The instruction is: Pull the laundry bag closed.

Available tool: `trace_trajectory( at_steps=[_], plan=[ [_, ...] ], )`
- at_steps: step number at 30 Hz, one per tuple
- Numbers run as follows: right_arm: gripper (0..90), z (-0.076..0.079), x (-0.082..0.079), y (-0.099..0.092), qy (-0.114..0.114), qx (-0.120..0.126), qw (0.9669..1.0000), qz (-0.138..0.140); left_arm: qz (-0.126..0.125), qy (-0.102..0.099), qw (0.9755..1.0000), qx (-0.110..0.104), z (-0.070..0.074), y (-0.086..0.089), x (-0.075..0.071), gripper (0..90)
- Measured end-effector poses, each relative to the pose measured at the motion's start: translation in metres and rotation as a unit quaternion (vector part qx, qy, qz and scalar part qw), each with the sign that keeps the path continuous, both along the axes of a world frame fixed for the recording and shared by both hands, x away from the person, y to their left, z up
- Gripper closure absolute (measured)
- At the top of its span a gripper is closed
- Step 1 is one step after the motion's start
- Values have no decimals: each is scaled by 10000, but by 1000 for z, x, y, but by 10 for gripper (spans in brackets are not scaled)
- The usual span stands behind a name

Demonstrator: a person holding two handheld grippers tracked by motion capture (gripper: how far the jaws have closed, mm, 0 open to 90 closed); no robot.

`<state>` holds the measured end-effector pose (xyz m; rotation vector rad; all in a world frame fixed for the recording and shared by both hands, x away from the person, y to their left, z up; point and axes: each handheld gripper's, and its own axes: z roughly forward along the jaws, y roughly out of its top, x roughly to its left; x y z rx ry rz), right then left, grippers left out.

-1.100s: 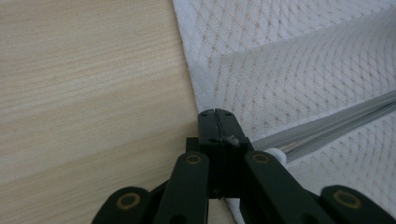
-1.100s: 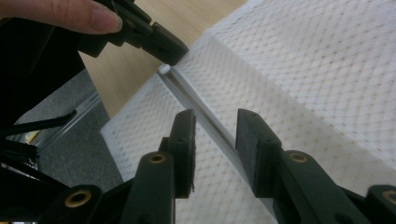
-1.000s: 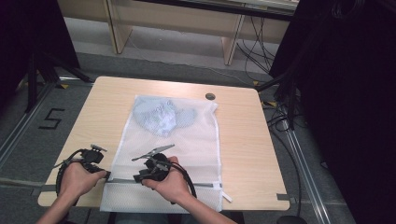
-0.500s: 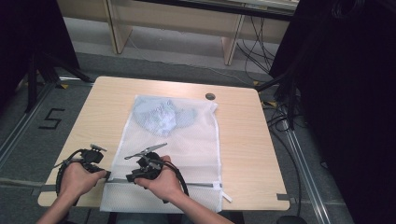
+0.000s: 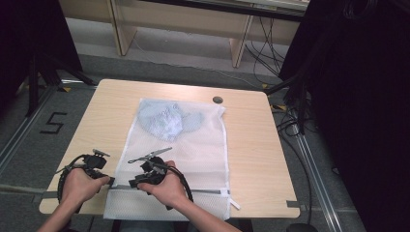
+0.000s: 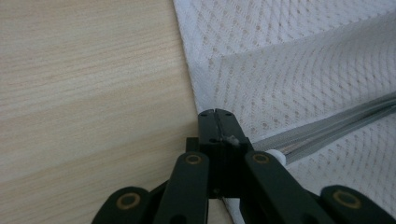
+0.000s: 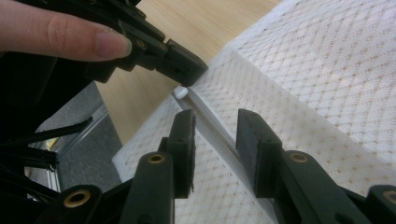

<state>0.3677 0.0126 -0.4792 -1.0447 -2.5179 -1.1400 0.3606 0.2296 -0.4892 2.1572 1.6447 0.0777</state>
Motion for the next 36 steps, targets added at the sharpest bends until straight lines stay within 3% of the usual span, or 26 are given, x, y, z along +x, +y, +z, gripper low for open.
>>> trace_trajectory(
  at_steps=[10, 17, 26, 36],
  plan=[
    [700, -5, 0, 9, 246, -39, 9997, -74, 15, -16, 10000, -22, 0, 1, -1, 898],
    [700, -6, 0, 19, 174, -44, 9998, 4, 4, -12, 10000, -39, 0, 1, 0, 898],
    [711, -8, 4, 41, 264, -82, 9996, 78, -21, -8, 10000, -68, -1, 3, 0, 899],
    [708, -12, 5, 51, 358, -156, 9991, 137, 14, 13, 9999, -129, -1, 4, 1, 899]
  ],
)
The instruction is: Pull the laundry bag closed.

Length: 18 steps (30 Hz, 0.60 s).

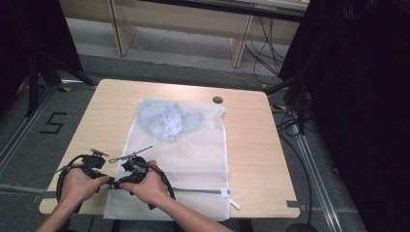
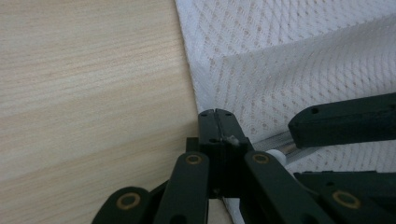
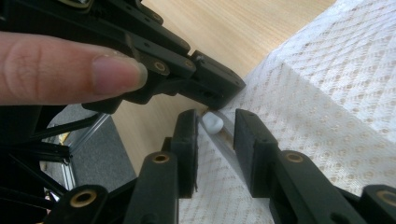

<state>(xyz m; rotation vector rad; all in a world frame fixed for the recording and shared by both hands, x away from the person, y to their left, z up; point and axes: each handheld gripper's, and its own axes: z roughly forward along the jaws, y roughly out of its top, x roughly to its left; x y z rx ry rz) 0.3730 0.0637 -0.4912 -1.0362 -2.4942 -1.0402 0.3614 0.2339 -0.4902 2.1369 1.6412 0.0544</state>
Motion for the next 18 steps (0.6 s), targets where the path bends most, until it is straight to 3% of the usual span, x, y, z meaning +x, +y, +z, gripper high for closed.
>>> trace_trajectory(
  at_steps=[7, 12, 15, 16, 17, 18],
  plan=[
    [711, -4, 1, 3, 66, -59, 10000, 31, -17, 5, 10000, 5, 0, 1, 0, 899],
    [718, -5, 1, 6, 234, -22, 9997, 55, -22, 6, 10000, 2, 0, 1, 0, 899],
    [720, -6, 2, 7, 152, -49, 9999, 64, -27, 10, 10000, 4, 0, 1, 0, 899],
    [726, -6, 2, 8, 345, -39, 9994, 28, -6, 18, 10000, -10, 0, 1, 0, 899],
    [731, -7, 3, 8, 231, -33, 9996, 137, 0, 13, 10000, -18, 0, 1, 0, 899],
    [735, -7, 3, 9, 255, -12, 9996, 114, 1, 17, 10000, -25, 0, 1, 1, 899]
  ],
)
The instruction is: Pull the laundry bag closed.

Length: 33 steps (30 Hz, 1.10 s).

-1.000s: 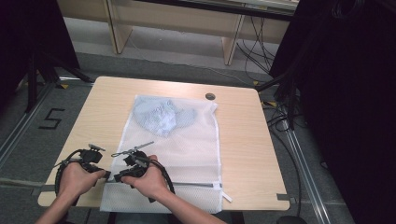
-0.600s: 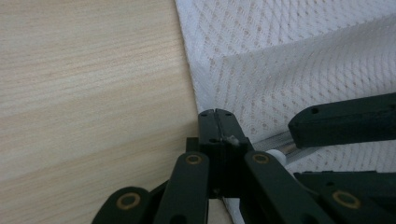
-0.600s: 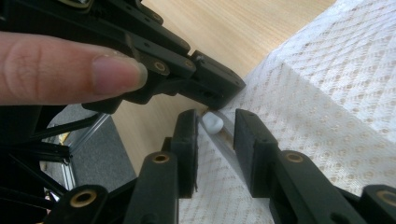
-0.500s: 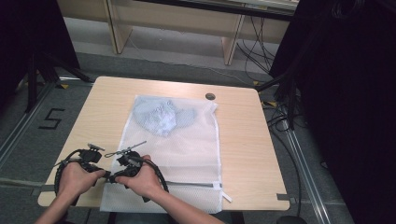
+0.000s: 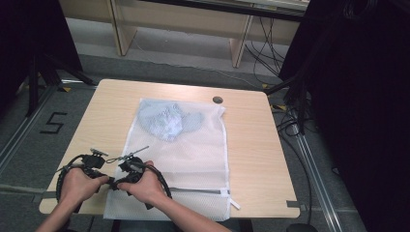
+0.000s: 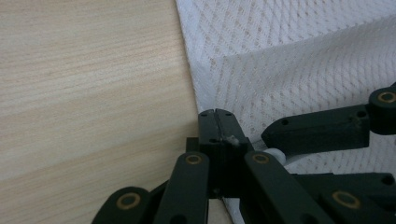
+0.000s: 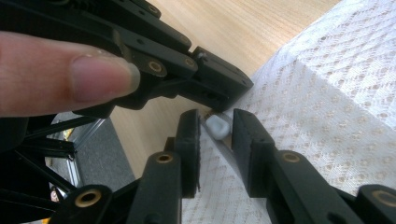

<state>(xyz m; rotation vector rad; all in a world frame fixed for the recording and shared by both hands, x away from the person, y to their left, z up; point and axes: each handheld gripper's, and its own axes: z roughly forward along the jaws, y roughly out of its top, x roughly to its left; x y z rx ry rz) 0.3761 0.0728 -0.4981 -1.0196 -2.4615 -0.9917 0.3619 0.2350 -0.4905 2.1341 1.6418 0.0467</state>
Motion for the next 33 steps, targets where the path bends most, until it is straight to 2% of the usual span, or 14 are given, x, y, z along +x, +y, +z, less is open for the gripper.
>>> trace_trajectory(
  at_steps=[6, 13, 14, 19, 26, 32, 33],
  plan=[
    [754, -1, 1, 1, -72, -66, 10000, -21, 17, 3, 10000, -26, 0, 0, 0, 899],
    [781, -3, 2, 3, 64, -80, 9999, -38, 27, 7, 10000, -41, 0, 1, 0, 899],
    [785, -3, 2, 3, -44, -73, 10000, -4, 29, 10, 10000, -40, 0, 1, 0, 899],
    [821, -4, 2, 4, 7, -86, 10000, 38, 19, 28, 10000, -31, 0, 1, 0, 899],
    [862, -2, 0, 6, -138, -136, 9997, 134, 28, 15, 10000, -42, 0, 1, 0, 899],
    [859, -2, 0, 5, -82, -107, 9998, 148, 18, 1, 10000, -31, 0, 0, 0, 899],
    [854, -1, 0, 6, -49, -87, 9999, 81, 13, 2, 10000, -30, 0, 0, 0, 899]
  ],
)
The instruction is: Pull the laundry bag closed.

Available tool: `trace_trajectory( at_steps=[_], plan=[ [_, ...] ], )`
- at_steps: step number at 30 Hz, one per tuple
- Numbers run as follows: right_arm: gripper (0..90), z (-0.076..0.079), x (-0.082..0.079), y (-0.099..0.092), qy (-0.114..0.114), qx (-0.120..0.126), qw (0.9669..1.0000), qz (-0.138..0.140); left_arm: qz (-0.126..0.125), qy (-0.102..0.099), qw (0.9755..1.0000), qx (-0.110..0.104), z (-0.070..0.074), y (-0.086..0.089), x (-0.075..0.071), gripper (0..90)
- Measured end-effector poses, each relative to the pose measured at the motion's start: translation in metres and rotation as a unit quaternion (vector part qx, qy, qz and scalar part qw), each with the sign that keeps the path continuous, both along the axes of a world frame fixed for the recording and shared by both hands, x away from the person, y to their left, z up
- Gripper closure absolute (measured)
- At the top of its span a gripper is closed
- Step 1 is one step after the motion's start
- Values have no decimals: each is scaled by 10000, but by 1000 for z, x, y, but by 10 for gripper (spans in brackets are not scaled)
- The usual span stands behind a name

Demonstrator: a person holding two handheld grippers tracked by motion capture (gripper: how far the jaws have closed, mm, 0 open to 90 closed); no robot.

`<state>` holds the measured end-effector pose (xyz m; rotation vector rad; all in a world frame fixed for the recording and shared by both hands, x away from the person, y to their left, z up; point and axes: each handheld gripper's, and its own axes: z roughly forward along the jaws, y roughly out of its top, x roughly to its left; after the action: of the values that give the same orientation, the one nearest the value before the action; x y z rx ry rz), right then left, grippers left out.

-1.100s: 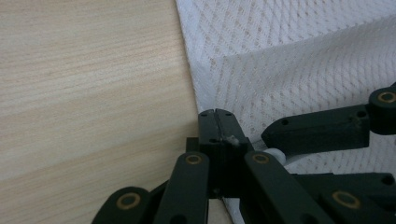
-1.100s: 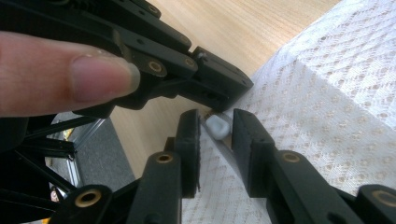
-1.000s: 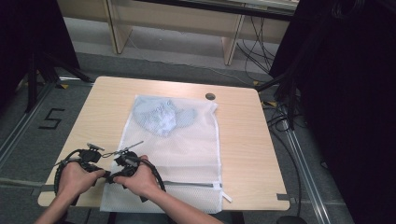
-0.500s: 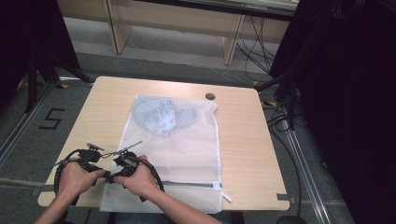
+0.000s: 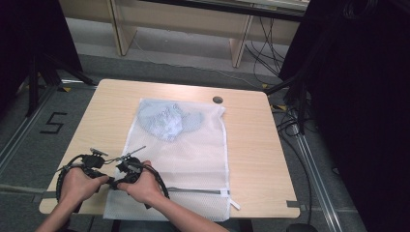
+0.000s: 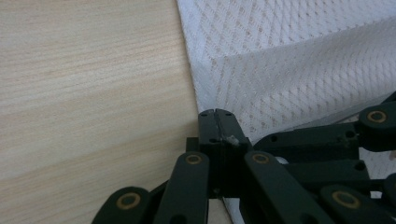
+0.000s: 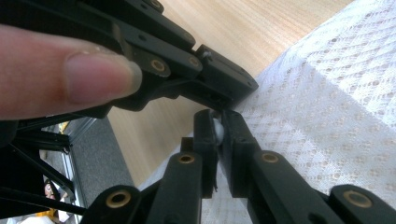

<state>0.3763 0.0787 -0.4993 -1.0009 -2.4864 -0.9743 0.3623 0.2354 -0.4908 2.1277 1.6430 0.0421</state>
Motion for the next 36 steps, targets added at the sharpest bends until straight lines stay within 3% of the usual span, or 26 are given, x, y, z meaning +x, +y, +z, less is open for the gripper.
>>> trace_trajectory(
  at_steps=[14, 15, 16, 17, 18, 20, 21, 24, 25, 27, 29, 31, 32, 36],
  plan=[
    [869, 1, -3, -6, -78, -36, 9999, -143, -76, -156, 9996, 221, 0, -11, -5, 900],
    [870, 3, -5, -6, 41, -229, 9993, -298, -102, -160, 9995, 243, 1, -11, -6, 900],
    [870, 2, -4, -6, -65, -53, 9997, -215, -102, -185, 9995, 248, 0, -12, -6, 900],
    [870, 3, -5, -7, 50, -129, 9994, -316, -121, -173, 9994, 278, 1, -12, -6, 900],
    [870, 2, -4, -7, -55, -37, 9997, -252, -131, -169, 9994, 290, 1, -13, -7, 900],
    [871, 2, -4, -8, -26, -59, 9996, -283, -124, -212, 9993, 299, 1, -14, -7, 900],
    [871, 3, -5, -9, -160, -111, 9992, -342, -179, -211, 9990, 338, 1, -14, -7, 900],
    [871, 3, -5, -9, -201, -114, 9992, -335, -174, -231, 9990, 339, 1, -14, -8, 900],
    [872, 4, -6, -10, -72, -90, 9993, -364, -171, -237, 9991, 297, 0, -13, -8, 900],
    [872, 4, -5, -10, -47, -108, 9992, -388, -174, -245, 9991, 294, 0, -13, -8, 900],
    [871, 5, -5, -12, -175, -142, 9990, -393, -197, -231, 9990, 335, 1, -14, -8, 900],
    [871, 7, -7, -13, -73, -205, 9986, -478, -200, -237, 9989, 346, 1, -14, -8, 900],
    [871, 5, -5, -13, -200, -175, 9991, -323, -176, -232, 9991, 320, 1, -14, -8, 900],
    [871, 7, -8, -15, -206, -278, 9985, -424, -170, -248, 9991, 303, 0, -14, -8, 900]
  ],
)
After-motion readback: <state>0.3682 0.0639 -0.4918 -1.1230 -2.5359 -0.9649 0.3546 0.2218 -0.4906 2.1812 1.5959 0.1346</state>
